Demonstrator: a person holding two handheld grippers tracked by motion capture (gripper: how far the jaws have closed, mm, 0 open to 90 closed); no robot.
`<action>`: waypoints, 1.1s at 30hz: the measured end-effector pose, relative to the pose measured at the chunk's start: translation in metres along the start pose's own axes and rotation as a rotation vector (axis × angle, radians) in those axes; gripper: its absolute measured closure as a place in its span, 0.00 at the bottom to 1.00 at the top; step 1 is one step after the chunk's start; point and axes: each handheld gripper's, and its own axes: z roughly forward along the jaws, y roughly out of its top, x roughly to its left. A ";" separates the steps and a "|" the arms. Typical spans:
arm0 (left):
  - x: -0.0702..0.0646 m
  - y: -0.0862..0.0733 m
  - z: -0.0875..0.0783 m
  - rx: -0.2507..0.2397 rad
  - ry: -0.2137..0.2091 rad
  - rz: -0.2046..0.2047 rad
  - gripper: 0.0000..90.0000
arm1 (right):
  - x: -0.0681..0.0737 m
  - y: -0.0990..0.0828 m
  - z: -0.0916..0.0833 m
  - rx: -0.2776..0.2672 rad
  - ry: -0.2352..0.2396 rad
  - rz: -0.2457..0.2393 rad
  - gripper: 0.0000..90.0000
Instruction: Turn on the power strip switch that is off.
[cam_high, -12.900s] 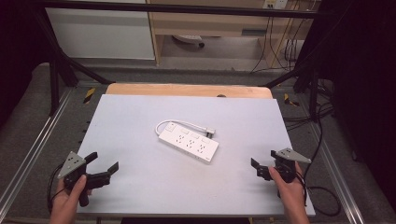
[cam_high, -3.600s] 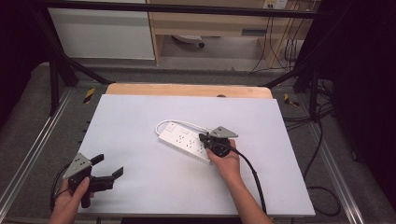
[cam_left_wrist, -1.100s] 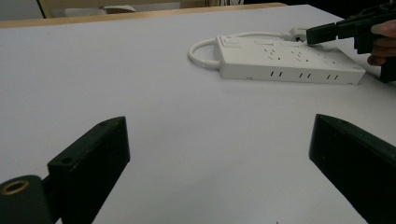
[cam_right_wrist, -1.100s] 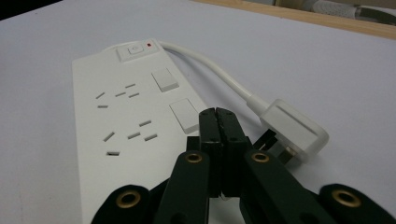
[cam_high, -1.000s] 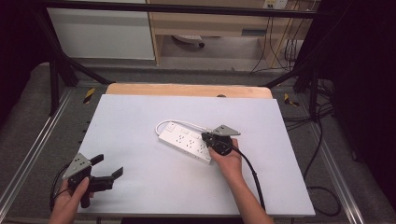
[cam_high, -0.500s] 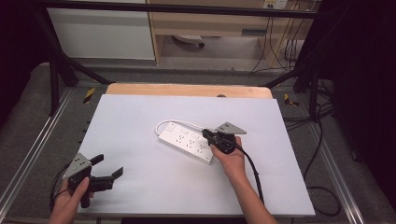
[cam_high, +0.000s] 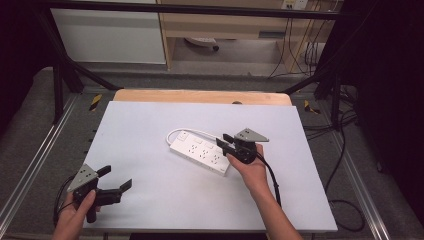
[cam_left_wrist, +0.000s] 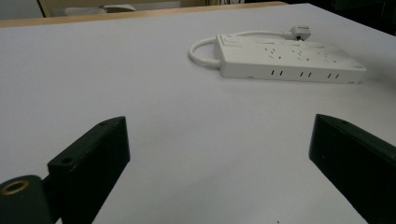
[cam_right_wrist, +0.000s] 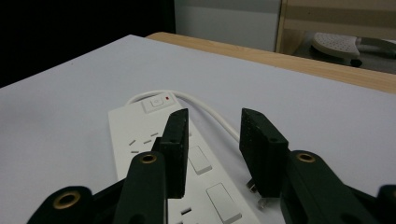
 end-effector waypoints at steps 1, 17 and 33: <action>0.000 0.000 0.000 0.000 0.001 0.001 0.06 | 0.000 0.001 -0.001 -0.001 0.001 0.000 0.68; 0.000 0.000 0.000 -0.005 -0.004 -0.001 0.06 | 0.000 0.008 -0.010 -0.015 -0.006 0.002 0.60; 0.000 0.000 0.000 0.001 -0.003 -0.004 0.06 | -0.012 0.018 -0.030 -0.021 -0.039 0.038 0.33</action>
